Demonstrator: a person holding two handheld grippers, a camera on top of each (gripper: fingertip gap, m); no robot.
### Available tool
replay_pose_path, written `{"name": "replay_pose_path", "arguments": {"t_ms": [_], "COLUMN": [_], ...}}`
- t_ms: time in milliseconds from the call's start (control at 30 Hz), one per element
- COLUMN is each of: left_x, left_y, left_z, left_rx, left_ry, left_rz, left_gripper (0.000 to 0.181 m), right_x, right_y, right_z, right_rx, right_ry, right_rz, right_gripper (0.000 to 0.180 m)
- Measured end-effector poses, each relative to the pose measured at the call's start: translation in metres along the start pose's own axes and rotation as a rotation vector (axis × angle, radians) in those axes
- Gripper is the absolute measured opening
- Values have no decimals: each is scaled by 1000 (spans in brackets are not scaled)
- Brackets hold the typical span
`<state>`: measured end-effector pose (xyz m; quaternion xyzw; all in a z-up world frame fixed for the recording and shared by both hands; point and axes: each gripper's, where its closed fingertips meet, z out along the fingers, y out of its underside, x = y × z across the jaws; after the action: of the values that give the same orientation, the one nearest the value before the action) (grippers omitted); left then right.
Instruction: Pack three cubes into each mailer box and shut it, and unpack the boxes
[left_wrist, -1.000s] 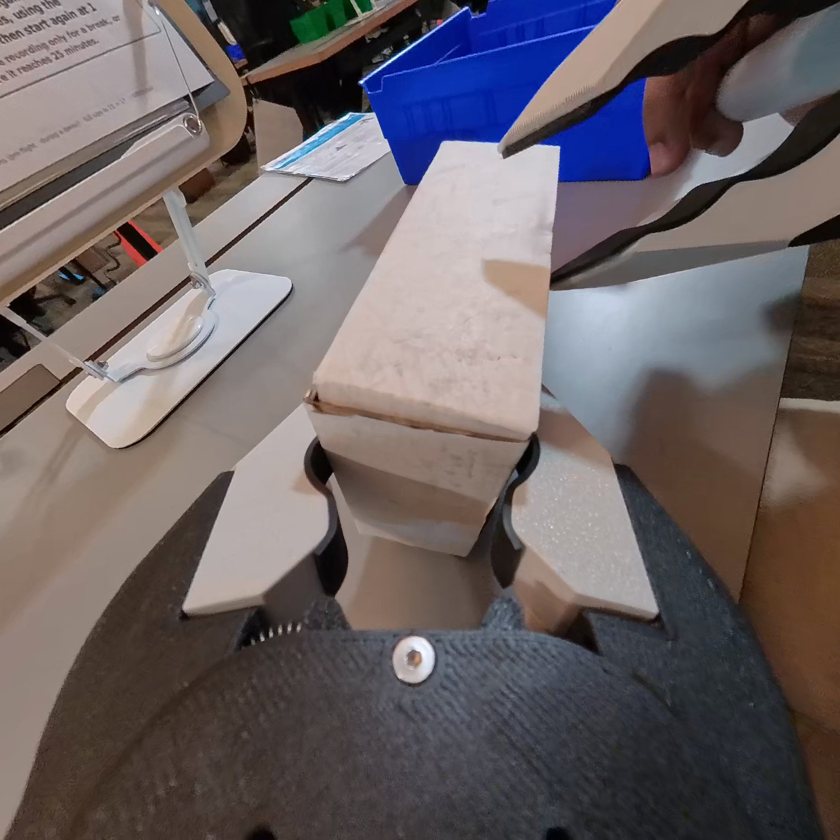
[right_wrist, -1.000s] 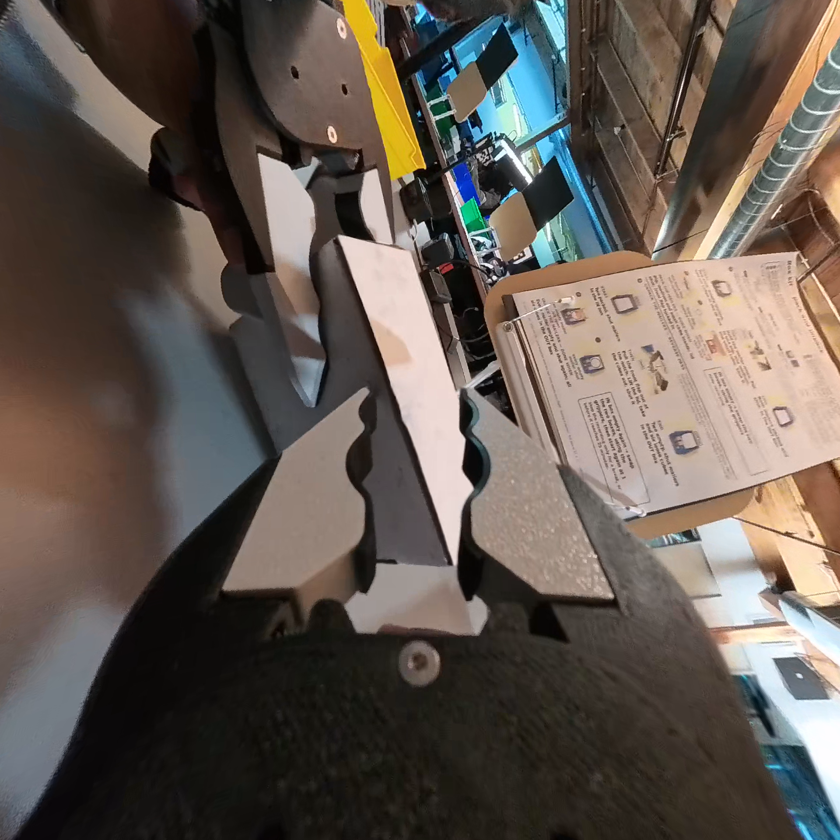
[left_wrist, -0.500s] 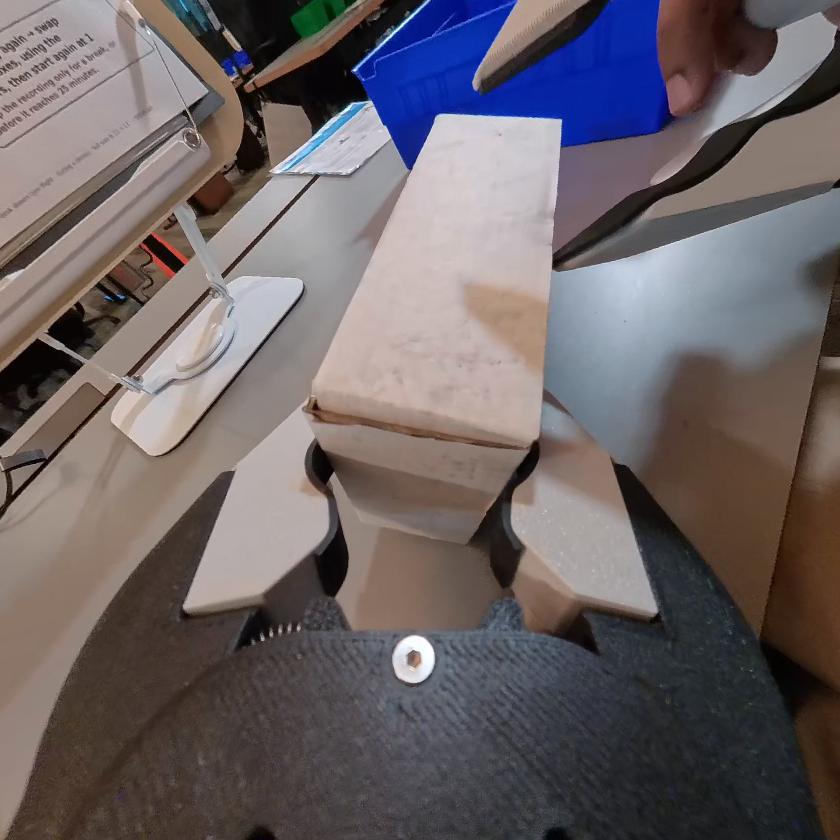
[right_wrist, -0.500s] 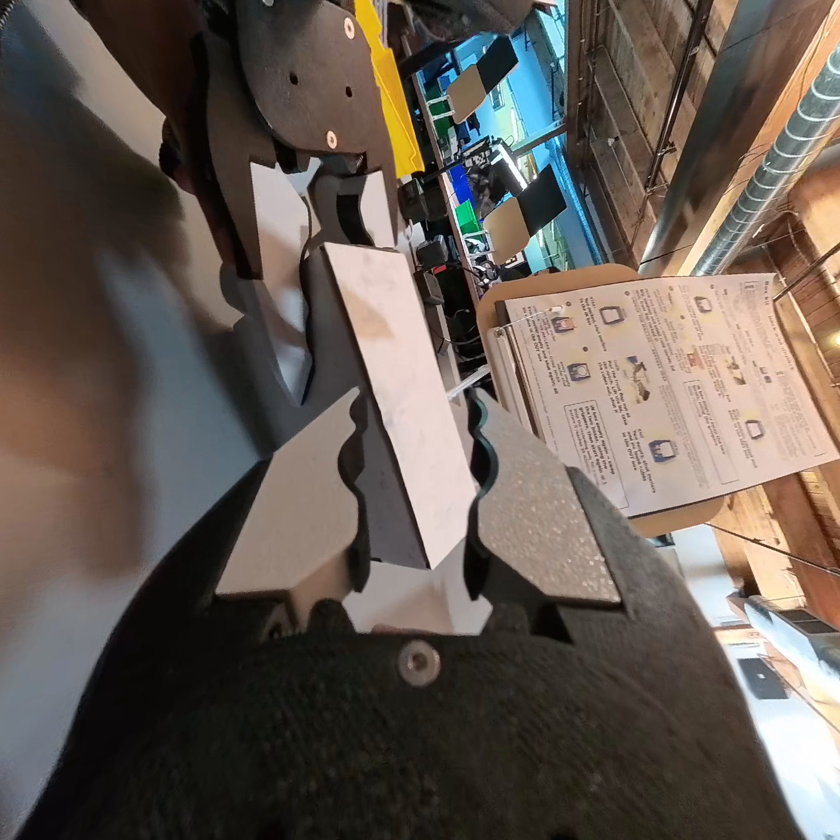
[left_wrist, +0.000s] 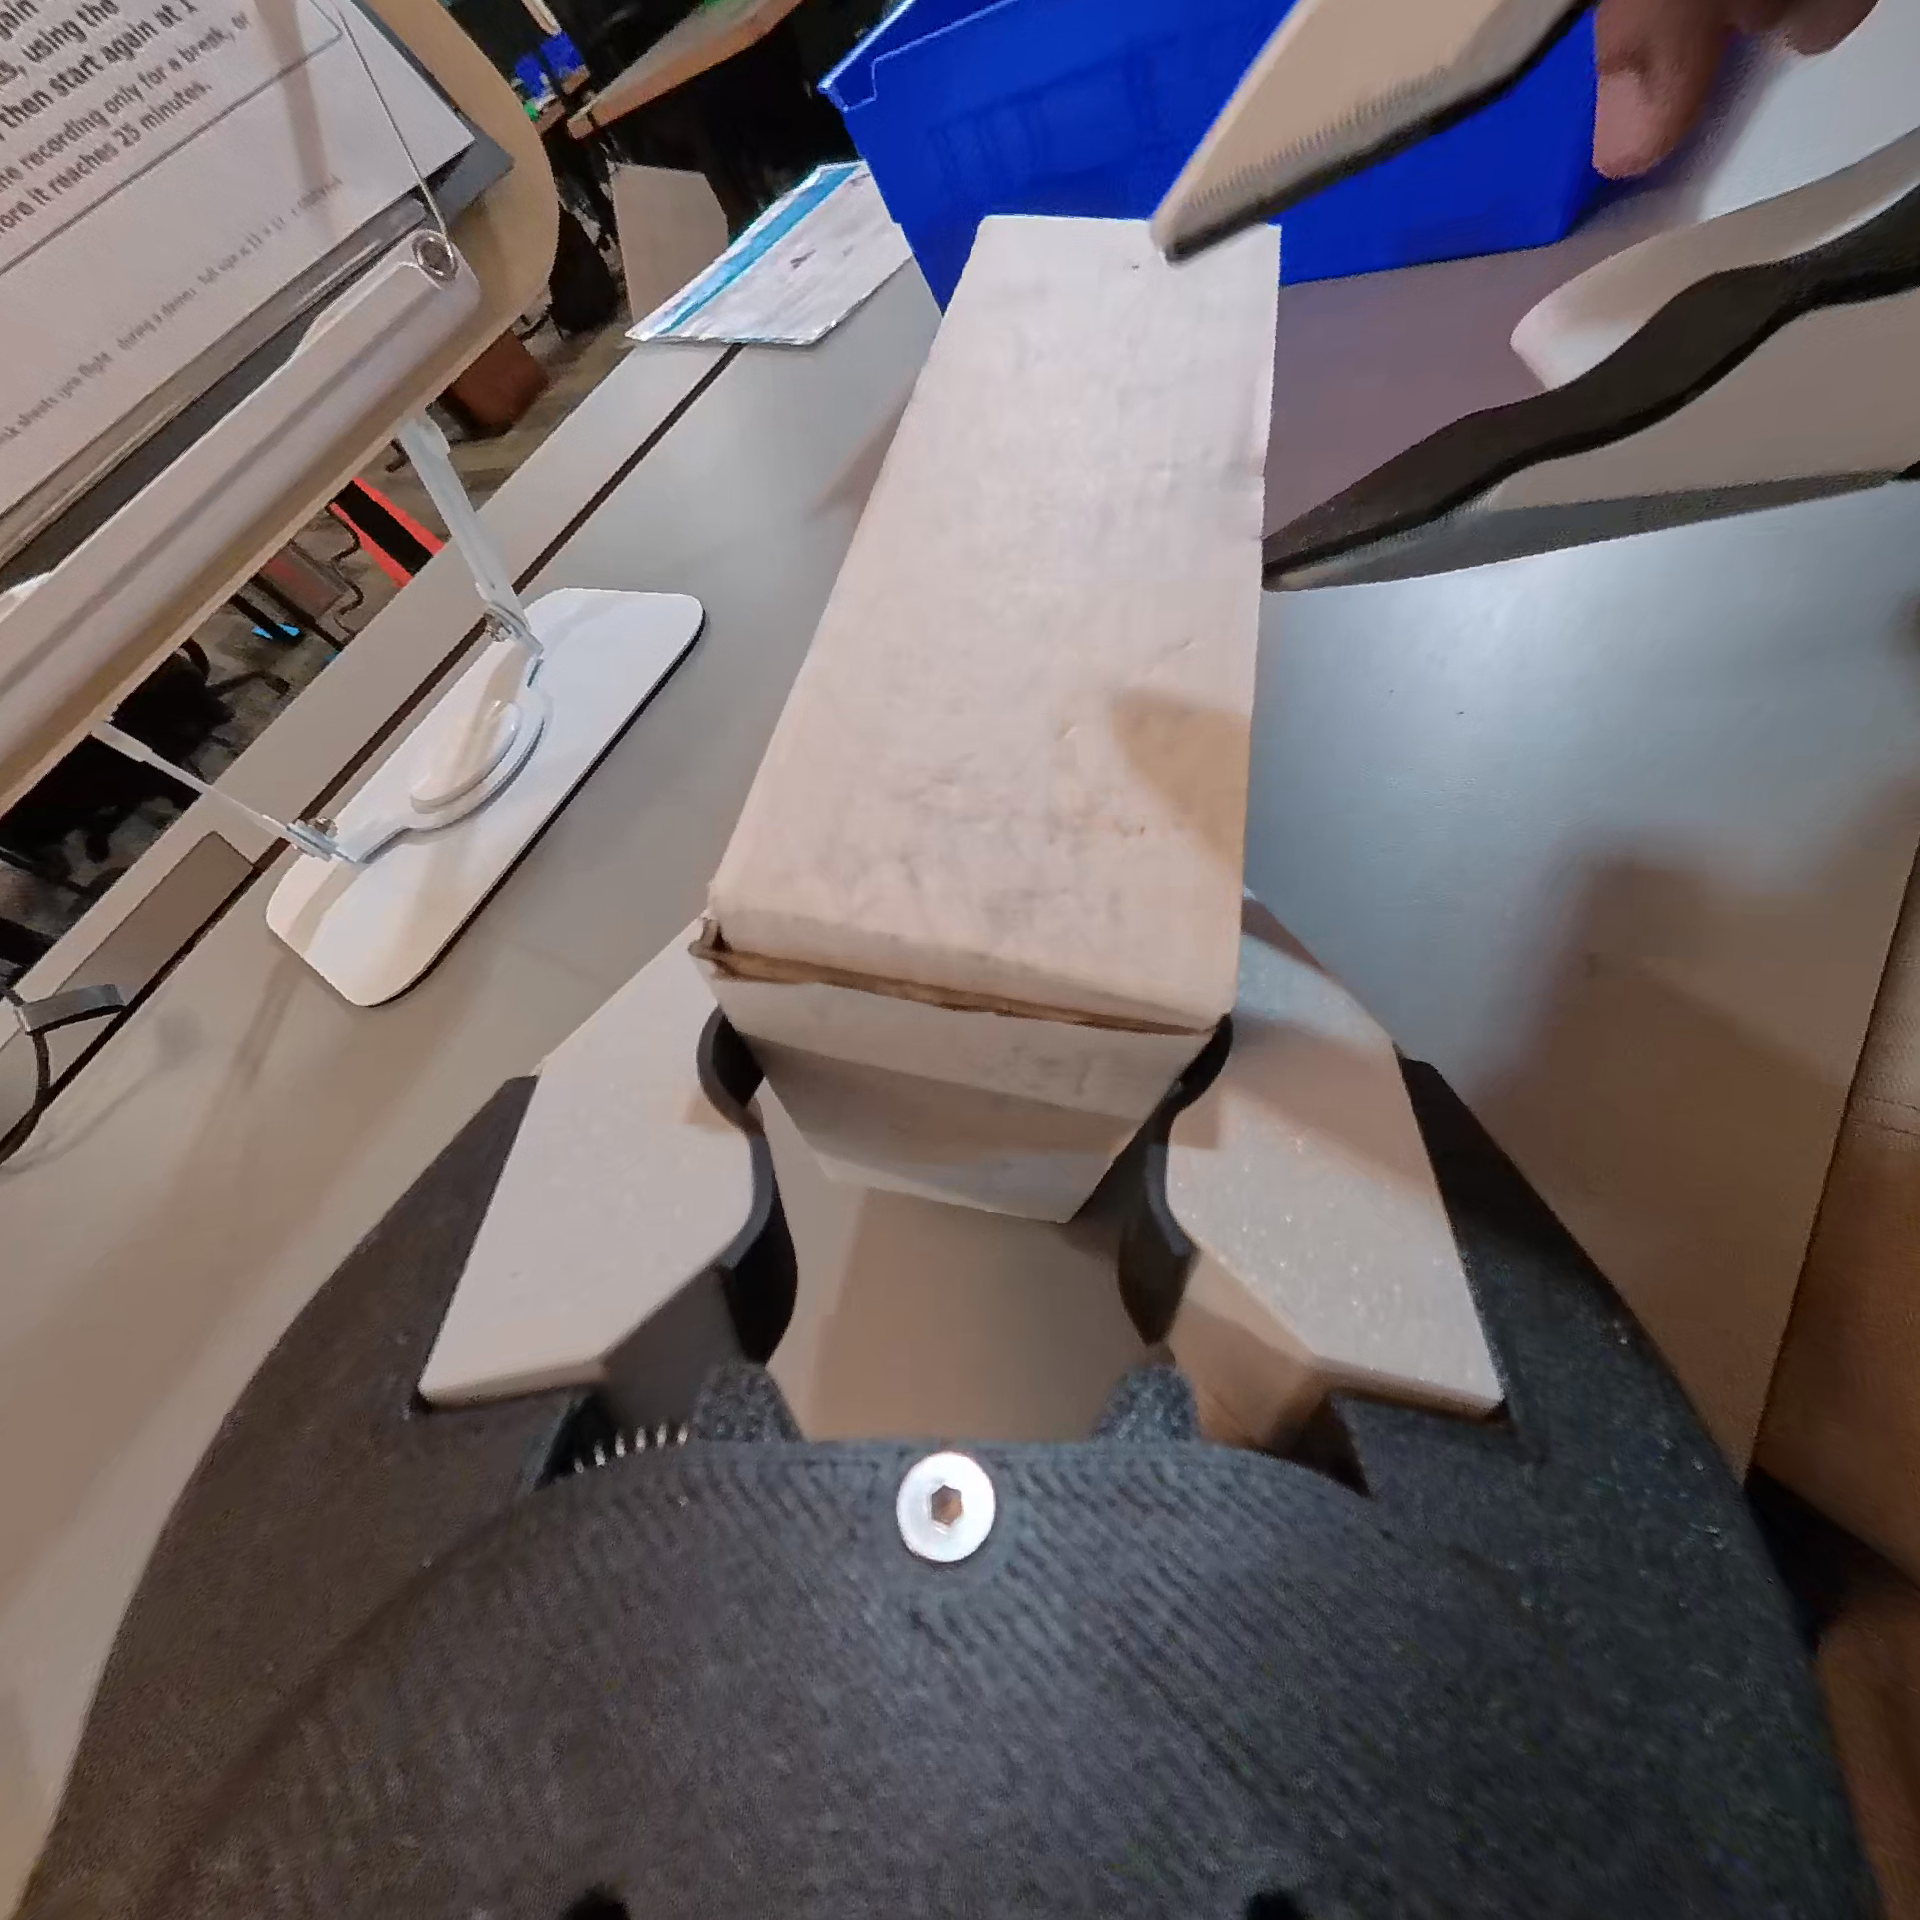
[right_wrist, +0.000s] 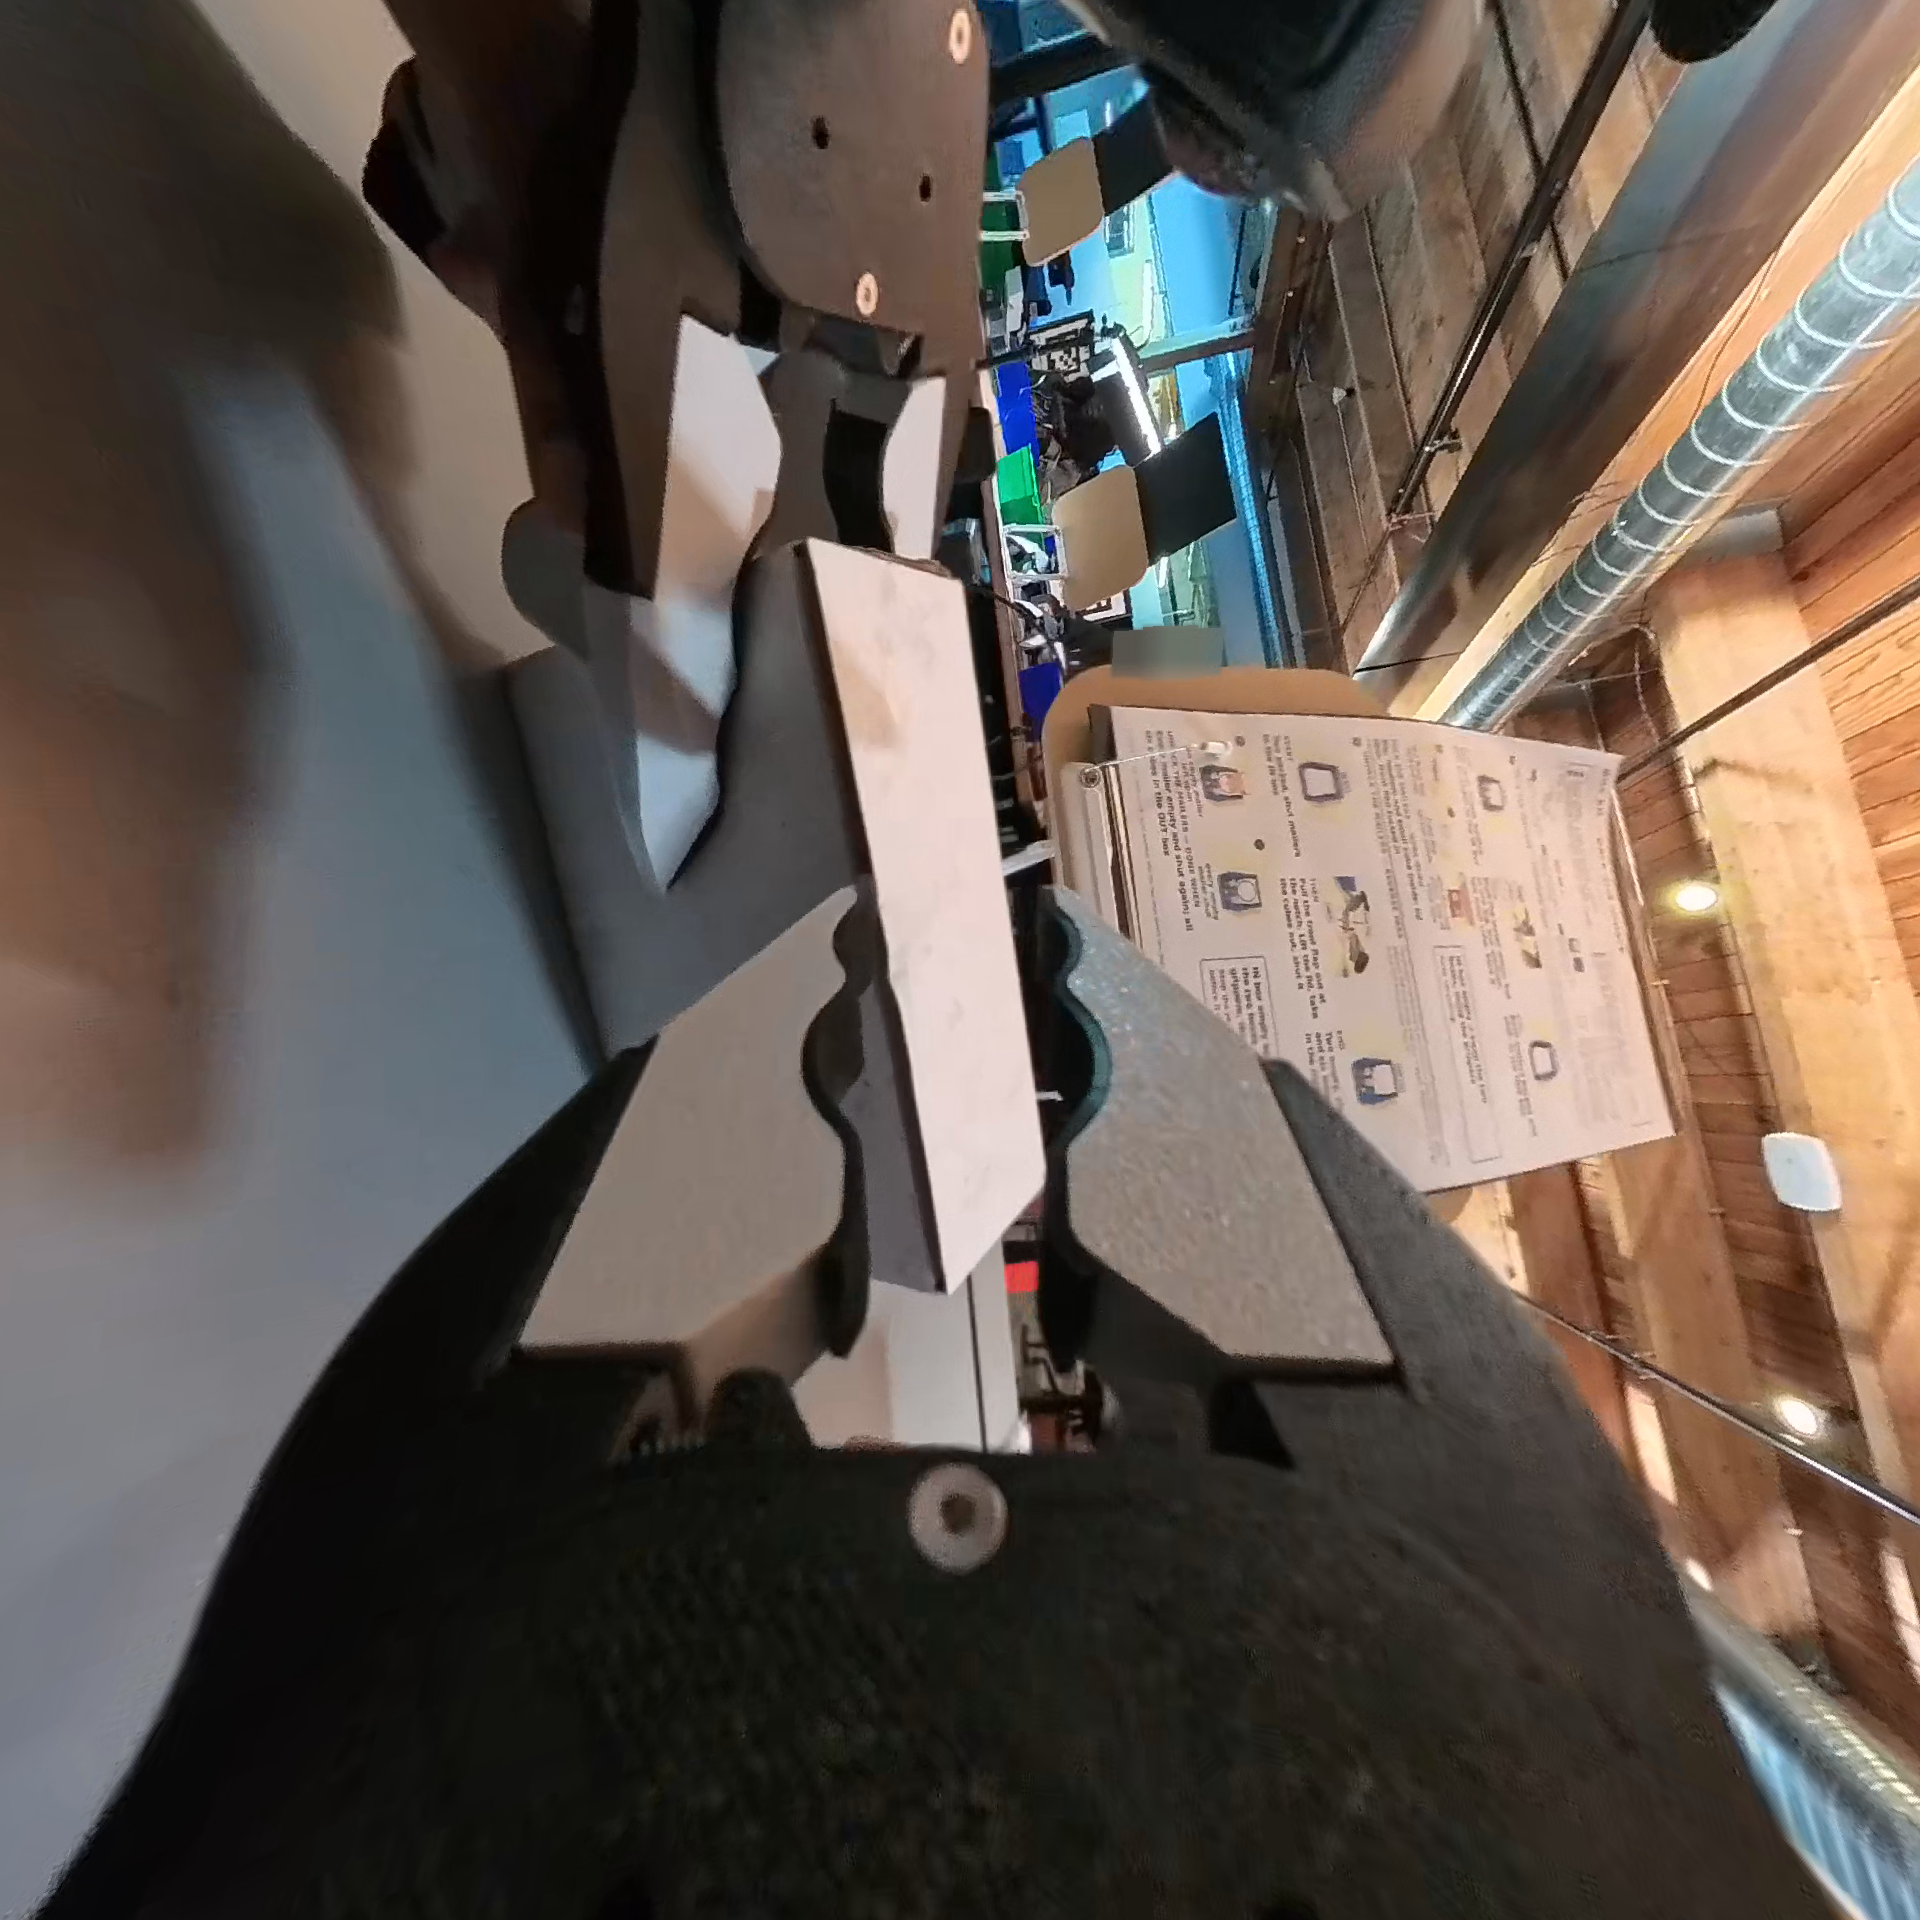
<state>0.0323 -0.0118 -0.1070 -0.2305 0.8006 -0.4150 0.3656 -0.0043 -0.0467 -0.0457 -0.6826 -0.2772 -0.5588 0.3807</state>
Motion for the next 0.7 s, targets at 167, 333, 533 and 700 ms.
{"name": "replay_pose_path", "arguments": {"t_ms": [167,333,533,700], "left_x": [0,5,16,26], "left_y": [1,0,-4,-9], "left_z": [0,1,3,5], "left_rx": [-21,-24,-43,-54], "left_ry": [5,44,62,25], "left_rz": [-4,-53,-28,88], "left_gripper": [77,76,76,76], "right_x": [3,11,30,54], "right_y": [0,-4,-9,2], "right_z": [1,-3,-9,-16], "right_rx": [-9,10,63,58], "right_ry": [37,79,151,199], "right_rz": [-37,-40,68,184], "right_gripper": [32,28,4,7]}}
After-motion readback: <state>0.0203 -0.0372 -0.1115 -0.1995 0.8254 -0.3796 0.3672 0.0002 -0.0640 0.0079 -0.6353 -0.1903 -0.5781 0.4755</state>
